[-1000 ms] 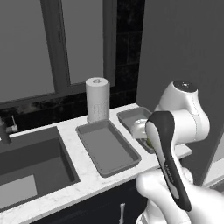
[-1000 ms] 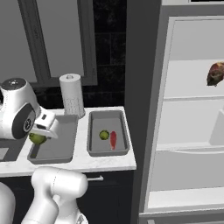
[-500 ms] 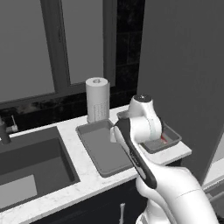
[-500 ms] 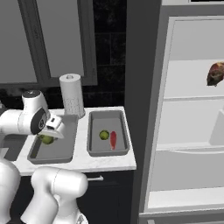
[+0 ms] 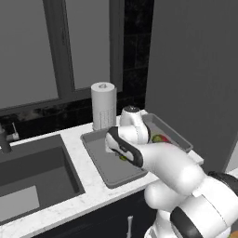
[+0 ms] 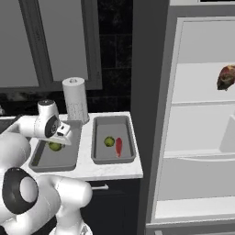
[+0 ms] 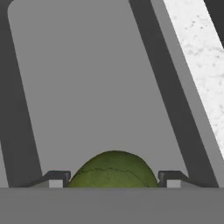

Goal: Place one lime and one steak in each tupperware on the nearby counter, to pack two identical lunches.

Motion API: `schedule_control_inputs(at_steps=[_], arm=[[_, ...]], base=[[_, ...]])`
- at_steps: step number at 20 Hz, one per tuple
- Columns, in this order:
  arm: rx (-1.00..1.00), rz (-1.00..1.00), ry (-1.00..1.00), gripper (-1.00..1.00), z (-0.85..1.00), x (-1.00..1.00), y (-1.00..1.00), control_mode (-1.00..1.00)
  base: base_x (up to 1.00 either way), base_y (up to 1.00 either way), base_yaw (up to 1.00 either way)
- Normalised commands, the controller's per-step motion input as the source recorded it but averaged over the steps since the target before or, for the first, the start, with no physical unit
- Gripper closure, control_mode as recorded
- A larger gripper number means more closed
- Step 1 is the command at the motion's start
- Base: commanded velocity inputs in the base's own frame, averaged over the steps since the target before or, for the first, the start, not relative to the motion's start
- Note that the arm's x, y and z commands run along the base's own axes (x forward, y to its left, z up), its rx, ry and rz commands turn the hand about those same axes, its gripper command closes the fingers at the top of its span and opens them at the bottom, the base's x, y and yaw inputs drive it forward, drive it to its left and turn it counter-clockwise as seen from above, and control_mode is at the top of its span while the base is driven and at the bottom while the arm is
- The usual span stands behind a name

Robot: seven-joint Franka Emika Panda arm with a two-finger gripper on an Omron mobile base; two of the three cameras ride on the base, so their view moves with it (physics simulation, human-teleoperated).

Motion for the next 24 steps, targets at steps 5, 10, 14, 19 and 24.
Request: schedule_control_inputs(at_steps=[5, 10, 14, 19, 24], arm=[[0.0, 0.0, 0.17, 1.0, 0.05, 0.67, 0.14, -1.0], [-0.04, 0.0, -0.1, 1.0, -0.14, -0.37, 0.31, -1.0], [-0.02, 0.01, -0.19, 1.0, -0.2, -0.66, 0.01, -1.0], [-0.02, 0.02, -0.14, 1.0, -0.79, -0.15, 0.05, -1.0], [-0.01, 0.03, -0.01, 1.0, -0.34, 0.03, 0.16, -1.0]], base=[[0.0, 0.0, 0.0], [0.0, 0.0, 0.0], [0.0, 0.0, 0.0], [0.0, 0.0, 0.0], [0.0, 0.0, 0.0]])
